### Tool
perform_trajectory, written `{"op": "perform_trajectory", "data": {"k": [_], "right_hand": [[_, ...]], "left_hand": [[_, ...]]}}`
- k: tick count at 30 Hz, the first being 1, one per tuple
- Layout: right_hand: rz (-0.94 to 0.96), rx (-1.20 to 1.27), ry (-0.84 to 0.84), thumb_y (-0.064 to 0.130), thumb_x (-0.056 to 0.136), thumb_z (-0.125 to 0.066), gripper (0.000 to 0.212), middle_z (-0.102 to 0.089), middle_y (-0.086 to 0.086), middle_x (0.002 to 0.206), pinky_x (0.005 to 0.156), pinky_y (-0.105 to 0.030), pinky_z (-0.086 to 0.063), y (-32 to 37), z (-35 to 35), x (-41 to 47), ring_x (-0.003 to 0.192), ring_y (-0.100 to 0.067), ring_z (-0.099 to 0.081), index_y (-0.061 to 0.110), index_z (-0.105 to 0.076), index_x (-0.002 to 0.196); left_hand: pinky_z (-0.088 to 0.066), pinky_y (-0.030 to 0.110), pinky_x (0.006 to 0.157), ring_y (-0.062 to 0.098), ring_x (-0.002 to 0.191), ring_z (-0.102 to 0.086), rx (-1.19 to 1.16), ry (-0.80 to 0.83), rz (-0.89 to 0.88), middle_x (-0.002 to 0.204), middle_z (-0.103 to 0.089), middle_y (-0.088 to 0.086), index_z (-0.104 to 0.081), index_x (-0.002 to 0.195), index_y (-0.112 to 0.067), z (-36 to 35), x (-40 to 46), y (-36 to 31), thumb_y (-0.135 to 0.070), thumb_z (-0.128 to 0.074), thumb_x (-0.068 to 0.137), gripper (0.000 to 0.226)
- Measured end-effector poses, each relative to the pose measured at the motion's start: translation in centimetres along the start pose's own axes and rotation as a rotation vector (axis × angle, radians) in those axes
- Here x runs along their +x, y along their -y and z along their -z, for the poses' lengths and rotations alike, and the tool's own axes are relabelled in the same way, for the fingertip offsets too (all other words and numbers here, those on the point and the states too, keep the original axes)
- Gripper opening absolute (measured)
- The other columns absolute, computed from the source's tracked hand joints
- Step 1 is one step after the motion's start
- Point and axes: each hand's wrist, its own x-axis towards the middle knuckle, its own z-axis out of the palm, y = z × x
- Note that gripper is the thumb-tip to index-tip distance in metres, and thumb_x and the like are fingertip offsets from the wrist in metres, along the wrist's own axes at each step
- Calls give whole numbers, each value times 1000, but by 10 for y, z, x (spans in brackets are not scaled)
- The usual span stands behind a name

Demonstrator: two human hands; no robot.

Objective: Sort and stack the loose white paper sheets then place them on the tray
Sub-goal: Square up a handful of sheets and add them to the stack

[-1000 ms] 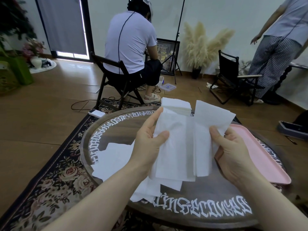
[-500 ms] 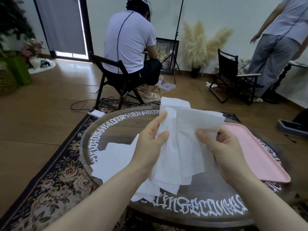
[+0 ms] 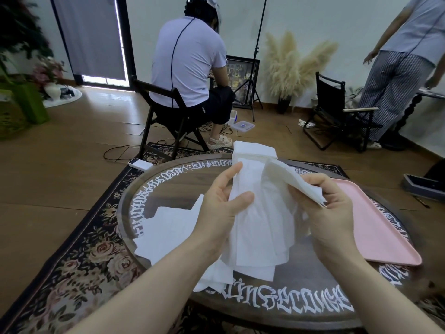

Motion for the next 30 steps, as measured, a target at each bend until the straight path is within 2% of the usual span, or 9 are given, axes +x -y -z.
{"op": "perform_trajectory", "data": {"k": [3, 7, 11, 15, 18, 22, 24, 26, 30], "right_hand": [[10, -2, 4, 23, 71, -72, 9, -66, 17, 71, 58, -9, -43, 0, 0, 1, 63, 2, -55, 31, -71, 68], [7, -18, 11, 23, 72, -71, 11, -68, 16, 76, 64, -11, -45, 1, 2, 2, 71, -1, -56, 34, -73, 71], [-3, -28, 20, 19, 80, -70, 16, -72, 12, 85, 69, -16, -51, 1, 5, 3, 80, -5, -63, 35, -75, 83], [1, -54, -94, 9, 88, -68, 18, -76, 10, 91, 72, -21, -56, 7, 11, 8, 84, -6, -69, 25, -73, 95], [45, -32, -149, 17, 88, -67, 11, -75, 15, 87, 67, -18, -55, 16, 16, 13, 79, 0, -68, 25, -68, 96], [-197, 138, 91, 21, 78, -67, 18, -77, -4, 97, 67, -27, -59, 14, 10, 8, 82, -16, -73, 17, -74, 94], [-337, 93, 199, 21, 76, -69, 24, -76, -12, 101, 65, -32, -60, 5, 4, 0, 83, -25, -74, 14, -74, 99], [-387, 38, 226, 22, 78, -69, 32, -76, -10, 101, 63, -29, -59, 0, 1, -4, 86, -25, -74, 12, -71, 108], [-395, 54, 219, 22, 82, -68, 33, -76, -6, 104, 64, -25, -58, -2, -2, -5, 91, -24, -74, 14, -69, 113]], "left_hand": [[-58, 33, 75, 19, 87, -72, 7, 4, -15, 101, -76, 2, -55, 127, -25, 1, 1, -1, 8, -60, 89, 51], [-57, 35, 75, 21, 83, -70, 36, -1, -33, 98, -75, 4, -60, 115, -20, 0, 0, -1, 8, -60, 89, 38], [-57, 29, 70, 18, 78, -71, 26, -5, 21, 94, -76, 3, -72, 96, -19, 0, 0, -1, 3, -61, 90, 25], [-58, 28, 73, 17, 80, -73, 45, -45, 58, 94, -77, 6, -79, 86, -20, 0, 0, 0, -7, -61, 94, 24], [-57, 31, 76, 15, 79, -72, 37, -124, 65, 92, -77, 4, -81, 81, -24, 1, 2, 0, -16, -64, 93, 22], [-55, 34, 82, 15, 81, -72, 16, -171, 92, 91, -77, 4, -81, 78, -25, -1, 3, 0, -21, -65, 92, 22], [-54, 39, 90, 21, 90, -73, 6, -188, 100, 95, -77, 7, -81, 84, -19, -3, 3, 0, -22, -65, 92, 18], [-54, 42, 94, 28, 99, -71, -6, -195, 102, 99, -76, 10, -79, 92, -12, -4, 3, 0, -22, -66, 92, 16], [-56, 42, 91, 29, 99, -71, -11, -185, 113, 100, -76, 12, -78, 97, -7, -4, 4, -2, -19, -64, 92, 19]]}}
